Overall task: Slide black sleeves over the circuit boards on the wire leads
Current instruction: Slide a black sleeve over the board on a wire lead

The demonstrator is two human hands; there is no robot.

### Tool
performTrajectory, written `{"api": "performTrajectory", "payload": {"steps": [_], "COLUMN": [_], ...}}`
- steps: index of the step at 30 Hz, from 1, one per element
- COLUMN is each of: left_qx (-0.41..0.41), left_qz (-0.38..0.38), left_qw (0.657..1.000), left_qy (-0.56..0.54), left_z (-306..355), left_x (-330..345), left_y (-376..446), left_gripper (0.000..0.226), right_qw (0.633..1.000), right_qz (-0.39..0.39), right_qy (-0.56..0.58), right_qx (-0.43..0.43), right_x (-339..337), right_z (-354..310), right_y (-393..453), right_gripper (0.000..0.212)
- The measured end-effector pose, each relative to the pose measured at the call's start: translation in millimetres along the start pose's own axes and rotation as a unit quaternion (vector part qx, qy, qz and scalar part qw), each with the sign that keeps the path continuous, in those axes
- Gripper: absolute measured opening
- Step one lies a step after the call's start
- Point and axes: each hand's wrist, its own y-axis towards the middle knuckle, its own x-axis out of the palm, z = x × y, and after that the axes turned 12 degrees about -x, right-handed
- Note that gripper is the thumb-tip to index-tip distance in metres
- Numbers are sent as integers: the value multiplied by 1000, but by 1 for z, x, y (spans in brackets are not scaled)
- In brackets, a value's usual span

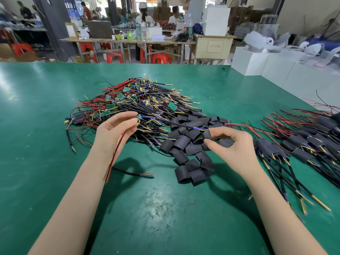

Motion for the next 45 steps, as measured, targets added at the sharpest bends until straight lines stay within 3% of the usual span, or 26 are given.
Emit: {"api": "performTrajectory", "payload": {"steps": [4, 6, 10, 14, 19, 27, 35, 45], "left_qx": [16, 15, 13, 50, 53, 13, -70, -183], "left_qz": [0, 0, -1, 14, -10, -32, -106, -108], "left_qw": [1000, 999, 996, 973, 970, 980, 978, 973], "left_qy": [19, 34, 87, 227, 239, 195, 164, 94], "left_z": [1, 0, 0, -3, -5, -12, -25, -30], "left_x": [0, 0, -1, -3, -1, 11, 32, 39], "left_y": [-1, -1, -1, -1, -3, -6, -16, -18], "left_gripper": [29, 31, 32, 21, 17, 7, 9, 11], "right_qw": [994, 994, 994, 941, 948, 917, 940, 949], "right_qz": [22, 29, 27, -24, -8, -100, -83, -54], "right_qy": [103, 102, -82, -300, -285, -348, -238, -138], "right_qx": [15, 14, -61, -157, -139, -167, -227, -279], "right_x": [-4, -4, -4, -2, 1, 5, 21, 36], "right_z": [1, 3, 6, 13, 16, 17, 5, -10], "right_y": [3, 3, 1, -1, -1, -3, -4, -9], "right_gripper": [31, 32, 25, 24, 24, 22, 28, 25]}}
